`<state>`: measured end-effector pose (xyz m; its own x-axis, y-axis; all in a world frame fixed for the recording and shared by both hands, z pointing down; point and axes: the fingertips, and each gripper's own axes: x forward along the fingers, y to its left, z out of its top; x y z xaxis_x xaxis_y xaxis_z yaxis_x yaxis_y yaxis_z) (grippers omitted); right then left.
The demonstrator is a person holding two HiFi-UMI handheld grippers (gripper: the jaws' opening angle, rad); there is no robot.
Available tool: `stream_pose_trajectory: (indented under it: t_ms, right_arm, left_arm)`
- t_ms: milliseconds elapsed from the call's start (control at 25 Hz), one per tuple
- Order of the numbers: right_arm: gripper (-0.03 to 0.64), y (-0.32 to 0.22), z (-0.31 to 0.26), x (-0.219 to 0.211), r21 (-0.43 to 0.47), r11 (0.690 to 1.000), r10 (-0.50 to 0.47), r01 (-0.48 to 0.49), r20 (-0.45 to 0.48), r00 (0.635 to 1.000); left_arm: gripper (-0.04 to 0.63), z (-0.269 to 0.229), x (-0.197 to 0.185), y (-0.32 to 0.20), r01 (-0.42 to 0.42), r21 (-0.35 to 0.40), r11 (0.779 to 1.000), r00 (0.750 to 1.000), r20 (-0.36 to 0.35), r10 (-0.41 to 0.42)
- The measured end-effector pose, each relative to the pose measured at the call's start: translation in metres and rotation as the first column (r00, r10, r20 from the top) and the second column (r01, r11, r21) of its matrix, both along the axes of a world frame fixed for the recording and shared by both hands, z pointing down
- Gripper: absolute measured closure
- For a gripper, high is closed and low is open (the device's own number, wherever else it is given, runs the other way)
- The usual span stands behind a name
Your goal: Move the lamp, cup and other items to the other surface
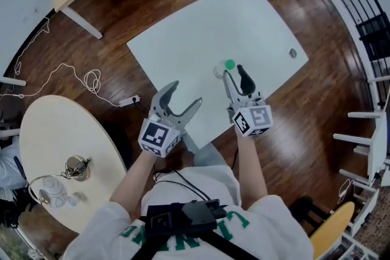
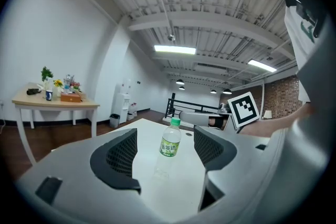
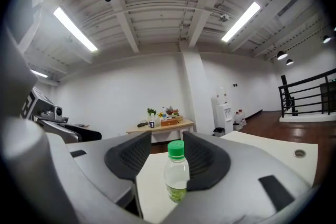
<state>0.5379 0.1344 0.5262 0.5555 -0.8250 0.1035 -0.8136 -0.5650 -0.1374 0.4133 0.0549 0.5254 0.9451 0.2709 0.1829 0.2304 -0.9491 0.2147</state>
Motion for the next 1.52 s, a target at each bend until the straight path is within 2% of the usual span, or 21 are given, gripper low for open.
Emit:
stream_pose_trajectory:
  t_ms: [160,320,400,480,560,640,720,760,800,920,1080,1200,1280,1400,1480,1520]
  right_arm:
    - [0.394,-0.016,-0.026,-0.033,0.025,0.996,-0.084,0.085,-0.048,0.995]
    - [0.394,-0.044,-0.04,-0.107,0.022,0.981,-0.193,0.194,-0.066,0.979]
    - [0.377,-0.076,-0.043,-0.148,0.033,0.957,-0.287,0.29,-0.064,0.956]
    - [0.334,-0.11,-0.043,-0.189,0.043,0.916,-0.395,0.398,-0.055,0.917]
    - [0.33,-0.138,-0.042,-0.23,0.05,0.868,-0.492,0.493,-0.041,0.87]
    - [0.329,-0.166,-0.041,-0.274,0.061,0.808,-0.585,0.585,-0.019,0.811]
    - [0.281,-0.192,-0.041,-0.319,0.069,0.738,-0.673,0.671,0.001,0.74]
    - [0.281,-0.204,-0.04,-0.341,0.069,0.701,-0.711,0.709,0.002,0.703]
    - [0.281,-0.216,-0.041,-0.363,0.068,0.662,-0.748,0.747,-0.001,0.663]
    - [0.281,-0.248,-0.043,-0.428,0.073,0.54,-0.839,0.839,-0.035,0.543]
    - [0.281,-0.274,-0.045,-0.518,0.087,0.356,-0.932,0.931,-0.047,0.361]
    - [0.281,-0.278,-0.047,-0.575,0.089,0.222,-0.973,0.971,-0.052,0.227]
    - [0.281,-0.275,-0.048,-0.609,0.088,0.14,-0.988,0.986,-0.047,0.144]
    - [0.282,-0.271,-0.046,-0.649,0.08,0.046,-0.998,0.996,-0.047,0.05]
    - [0.282,-0.267,-0.044,-0.668,0.073,-0.003,-0.999,0.997,-0.037,-0.001]
    - [0.282,-0.266,-0.043,-0.675,0.07,-0.024,-0.999,0.997,-0.031,-0.022]
  left_arm:
    - [0.27,-0.02,-0.035,-0.022,0.084,0.018,0.996,0.996,-0.033,-0.083]
    - [0.27,-0.039,-0.098,-0.042,0.158,0.011,0.987,0.986,-0.051,-0.157]
    - [0.27,-0.047,-0.137,-0.062,0.232,0.028,0.972,0.971,-0.071,-0.229]
    - [0.27,-0.054,-0.178,-0.082,0.329,0.031,0.944,0.942,-0.086,-0.326]
    - [0.271,-0.059,-0.22,-0.096,0.416,0.033,0.909,0.907,-0.091,-0.411]
    - [0.27,-0.066,-0.26,-0.108,0.503,0.024,0.864,0.862,-0.089,-0.499]
    - [0.27,-0.065,-0.3,-0.116,0.565,0.036,0.824,0.823,-0.088,-0.561]
    - [0.27,-0.065,-0.32,-0.12,0.603,0.037,0.797,0.796,-0.087,-0.599]
    - [0.271,-0.065,-0.341,-0.124,0.649,0.037,0.76,0.76,-0.088,-0.644]
    - [0.27,-0.052,-0.409,-0.137,0.767,0.071,0.638,0.642,-0.102,-0.76]
    - [0.272,-0.053,-0.496,-0.15,0.901,0.051,0.432,0.434,-0.128,-0.892]
    - [0.272,-0.06,-0.55,-0.152,0.958,0.016,0.286,0.285,-0.158,-0.945]
    - [0.272,-0.058,-0.586,-0.151,0.98,0.007,0.197,0.195,-0.183,-0.964]
    - [0.276,-0.062,-0.631,-0.148,0.995,-0.014,0.095,0.091,-0.201,-0.975]
    - [0.278,-0.061,-0.652,-0.144,0.999,-0.015,0.05,0.046,-0.196,-0.98]
    - [0.279,-0.06,-0.659,-0.142,0.999,-0.016,0.036,0.033,-0.191,-0.981]
